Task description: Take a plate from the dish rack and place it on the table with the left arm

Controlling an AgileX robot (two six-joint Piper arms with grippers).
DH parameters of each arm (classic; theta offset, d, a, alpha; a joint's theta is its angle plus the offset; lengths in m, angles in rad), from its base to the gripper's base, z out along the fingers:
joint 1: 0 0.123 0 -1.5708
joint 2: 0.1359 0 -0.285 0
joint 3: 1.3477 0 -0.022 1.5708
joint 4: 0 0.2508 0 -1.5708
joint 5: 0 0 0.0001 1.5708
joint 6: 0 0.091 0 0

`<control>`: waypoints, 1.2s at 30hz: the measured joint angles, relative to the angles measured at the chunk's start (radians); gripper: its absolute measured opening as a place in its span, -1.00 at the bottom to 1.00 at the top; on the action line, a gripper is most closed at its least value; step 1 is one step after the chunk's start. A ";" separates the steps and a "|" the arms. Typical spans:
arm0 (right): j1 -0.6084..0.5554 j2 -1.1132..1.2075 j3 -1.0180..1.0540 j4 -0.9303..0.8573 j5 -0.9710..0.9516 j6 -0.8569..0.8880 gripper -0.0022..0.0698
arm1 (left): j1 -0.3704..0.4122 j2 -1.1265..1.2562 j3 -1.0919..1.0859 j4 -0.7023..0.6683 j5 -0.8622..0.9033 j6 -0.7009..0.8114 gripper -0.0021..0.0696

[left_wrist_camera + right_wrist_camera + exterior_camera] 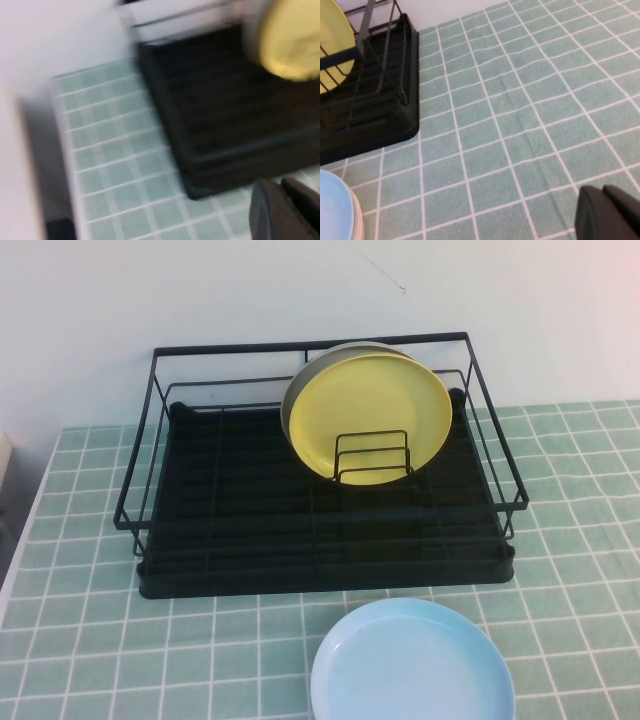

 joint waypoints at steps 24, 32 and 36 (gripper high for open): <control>0.000 0.000 0.000 0.000 0.000 0.000 -0.94 | 0.304 -0.845 1.033 0.003 -0.447 -0.044 -0.95; 0.000 0.000 0.000 0.000 0.000 0.000 -0.94 | 0.313 -0.846 1.033 0.003 -0.445 -0.044 -0.95; 0.000 0.000 0.000 0.000 0.000 0.000 -0.94 | 0.313 -0.848 1.033 0.003 -0.445 -0.044 -0.95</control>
